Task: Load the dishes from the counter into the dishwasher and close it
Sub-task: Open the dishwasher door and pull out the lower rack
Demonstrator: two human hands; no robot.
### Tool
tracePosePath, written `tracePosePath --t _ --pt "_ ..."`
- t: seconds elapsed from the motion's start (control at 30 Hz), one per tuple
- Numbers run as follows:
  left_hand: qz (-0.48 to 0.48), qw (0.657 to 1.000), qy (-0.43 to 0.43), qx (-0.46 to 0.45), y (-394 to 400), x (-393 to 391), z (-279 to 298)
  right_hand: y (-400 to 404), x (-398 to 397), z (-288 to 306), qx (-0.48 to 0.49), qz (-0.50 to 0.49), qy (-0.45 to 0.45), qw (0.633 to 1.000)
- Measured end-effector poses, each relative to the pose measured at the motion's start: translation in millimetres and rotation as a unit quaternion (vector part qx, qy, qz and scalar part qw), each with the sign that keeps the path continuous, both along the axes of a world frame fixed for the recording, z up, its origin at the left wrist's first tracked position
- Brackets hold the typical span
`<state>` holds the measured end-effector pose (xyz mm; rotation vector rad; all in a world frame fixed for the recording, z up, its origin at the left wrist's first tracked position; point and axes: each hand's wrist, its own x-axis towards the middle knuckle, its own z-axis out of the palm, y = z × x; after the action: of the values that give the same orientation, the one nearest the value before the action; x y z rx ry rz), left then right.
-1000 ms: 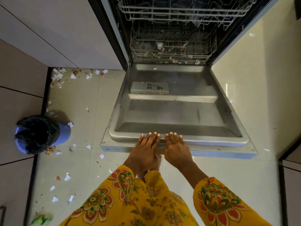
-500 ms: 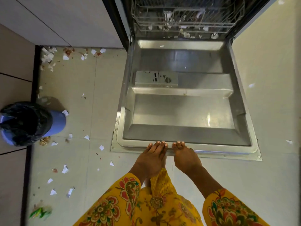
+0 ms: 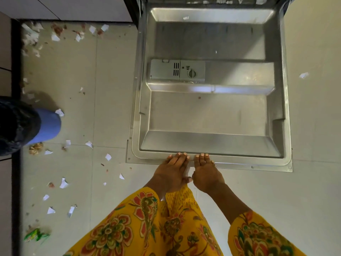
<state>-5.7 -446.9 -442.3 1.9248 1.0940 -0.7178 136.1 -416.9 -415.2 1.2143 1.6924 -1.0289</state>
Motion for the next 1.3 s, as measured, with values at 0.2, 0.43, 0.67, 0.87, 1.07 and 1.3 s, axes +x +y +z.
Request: tracePosePath --t 0.2,0.43,0.67,0.87,1.07,1.3 --pt "-0.004 0.999 0.038 -0.02 5 2 -8 7 5 -13 -0.032 -0.003 0.003 0.999" --pt "0.028 0.995 0.049 -0.077 15 5 6 15 8 -7 -0.06 0.004 -0.008 0.998" --pt "0.136 0.987 0.042 -0.072 65 9 40 63 0 25 -0.02 -0.076 0.012 0.997" --pt "0.269 0.963 -0.013 -0.019 129 3 76 122 -6 54 0.037 -0.083 0.026 0.996" --pt "0.342 0.937 -0.047 0.06 211 -6 120 206 -9 98 0.111 -0.072 0.067 0.989" --pt "0.273 0.938 -0.03 0.211 307 -25 183 319 -18 155 0.27 -0.03 0.063 0.96"
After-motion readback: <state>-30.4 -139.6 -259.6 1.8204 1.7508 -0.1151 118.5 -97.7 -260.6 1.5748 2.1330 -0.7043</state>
